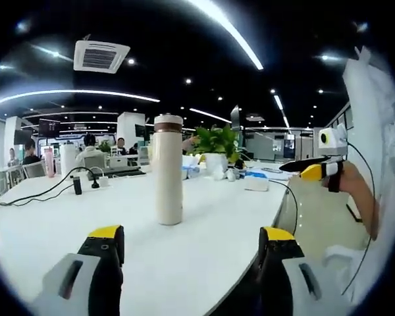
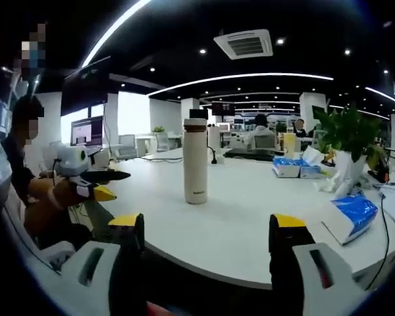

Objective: Grasp the water cup twist off the cup lid place the cup lid on the table

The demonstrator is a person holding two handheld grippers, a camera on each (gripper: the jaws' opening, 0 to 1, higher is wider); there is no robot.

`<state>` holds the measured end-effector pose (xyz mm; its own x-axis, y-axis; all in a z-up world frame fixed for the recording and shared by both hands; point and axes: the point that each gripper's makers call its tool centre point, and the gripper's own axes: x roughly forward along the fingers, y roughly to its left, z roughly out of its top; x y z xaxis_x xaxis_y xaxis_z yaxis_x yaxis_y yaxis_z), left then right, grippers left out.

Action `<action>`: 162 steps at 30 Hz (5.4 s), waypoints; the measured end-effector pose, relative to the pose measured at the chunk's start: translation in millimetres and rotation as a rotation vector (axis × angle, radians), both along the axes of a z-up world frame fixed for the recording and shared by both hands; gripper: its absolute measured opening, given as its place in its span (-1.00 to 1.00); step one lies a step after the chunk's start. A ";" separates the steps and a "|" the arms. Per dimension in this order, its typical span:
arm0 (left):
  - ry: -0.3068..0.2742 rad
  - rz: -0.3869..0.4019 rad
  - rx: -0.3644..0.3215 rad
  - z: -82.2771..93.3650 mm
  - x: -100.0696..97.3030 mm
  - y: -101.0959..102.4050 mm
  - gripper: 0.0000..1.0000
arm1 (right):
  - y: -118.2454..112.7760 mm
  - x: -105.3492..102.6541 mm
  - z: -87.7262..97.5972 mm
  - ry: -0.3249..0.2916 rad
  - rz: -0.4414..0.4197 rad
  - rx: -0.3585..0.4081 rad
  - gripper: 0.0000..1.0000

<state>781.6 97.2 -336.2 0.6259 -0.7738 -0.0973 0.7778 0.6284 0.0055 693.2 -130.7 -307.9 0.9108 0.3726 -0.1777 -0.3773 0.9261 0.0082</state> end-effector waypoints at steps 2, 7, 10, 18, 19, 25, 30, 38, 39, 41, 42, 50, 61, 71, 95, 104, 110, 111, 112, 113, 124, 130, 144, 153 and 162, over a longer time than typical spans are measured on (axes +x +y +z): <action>0.009 -0.006 -0.008 -1.3 2.2 -0.7 0.65 | -1.7 0.5 -1.3 0.001 -0.009 -0.008 0.56; 0.021 -0.005 0.016 -5.8 9.3 -3.9 0.62 | -1.4 -0.4 -1.2 0.004 -0.006 0.000 0.56; 0.016 -0.020 0.006 -3.9 13.0 -9.2 0.62 | -2.9 0.8 -1.0 0.000 -0.012 -0.007 0.56; 0.004 -0.046 0.002 -5.4 22.4 -20.2 0.62 | -2.8 0.3 1.9 0.003 -0.009 -0.015 0.56; 0.016 -0.046 -0.002 -7.0 23.9 -20.5 0.62 | -2.1 0.0 2.1 0.005 -0.005 -0.009 0.56; 0.018 -0.052 -0.003 -14.3 33.1 -23.7 0.62 | -3.0 -0.3 1.1 0.001 -0.007 -0.021 0.57; 0.019 -0.062 -0.014 -14.4 41.1 -29.7 0.66 | -4.6 1.6 -1.4 0.012 -0.009 -0.019 0.57; -0.008 -0.065 -0.031 -12.1 57.7 -34.7 0.74 | -1.3 4.5 -7.0 0.026 0.001 -0.015 0.57; -0.009 -0.064 -0.035 -12.1 59.9 -35.1 0.74 | -1.4 4.9 -6.7 0.023 0.000 -0.016 0.57; -0.006 -0.065 -0.034 -12.9 64.4 -37.3 0.74 | 0.1 5.3 -7.5 0.027 0.005 -0.011 0.57; -0.005 -0.066 -0.032 -13.6 66.7 -38.5 0.74 | 1.1 5.6 -8.3 0.032 0.010 -0.009 0.57; -0.031 -0.079 -0.043 -15.3 81.0 -49.4 0.74 | 4.5 9.0 -12.7 0.049 0.011 -0.002 0.60; -0.023 -0.101 -0.026 -18.3 97.2 -59.5 0.75 | 10.7 8.6 -6.8 0.032 0.012 -0.018 0.65; -0.018 -0.130 -0.021 -27.8 112.7 -76.8 0.78 | 19.5 10.0 -2.4 0.031 0.025 -0.022 0.66; 0.022 -0.167 -0.114 -27.9 150.1 -106.8 0.78 | 34.4 23.2 -11.7 0.053 0.067 -0.002 0.66; 0.006 -0.189 -0.091 -30.4 149.9 -114.6 0.78 | 47.0 22.5 -11.7 0.060 0.097 -0.001 0.66; 0.015 -0.207 -0.061 -36.1 147.3 -118.0 0.74 | 45.4 21.1 -8.6 0.052 0.085 0.011 0.64; 0.014 -0.208 -0.061 -36.1 147.9 -118.2 0.74 | 46.5 20.6 -9.5 0.056 0.090 0.016 0.63; 0.017 -0.205 -0.068 -35.4 149.6 -117.6 0.75 | 46.9 20.5 -10.2 0.058 0.093 0.018 0.63; 0.036 -0.206 -0.098 -33.0 151.0 -117.5 0.74 | 47.3 21.1 -11.7 0.060 0.093 0.019 0.64; 0.037 -0.197 -0.113 -32.2 157.9 -125.2 0.77 | 50.3 20.3 3.4 0.027 0.088 0.049 0.65; 0.009 -0.211 -0.087 -32.8 154.8 -128.2 0.71 | 42.2 20.5 -1.3 0.032 0.070 0.057 0.64; 0.000 -0.243 -0.051 -37.8 161.5 -142.8 0.35 | 42.8 21.4 -11.1 0.061 0.091 0.053 0.64; 0.005 -0.237 -0.042 -39.9 164.9 -139.5 0.20 | 33.9 21.3 -14.2 0.064 0.070 0.060 0.63; -0.009 -0.251 -0.031 -40.9 162.8 -140.3 0.13 | 42.3 21.9 -8.4 0.054 0.092 0.059 0.63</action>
<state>944.4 -43.1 -377.1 0.4145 -0.9076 -0.0665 0.9095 0.4156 -0.0026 715.0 -88.5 -316.3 0.8621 0.4652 -0.2007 -0.4579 0.8850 0.0846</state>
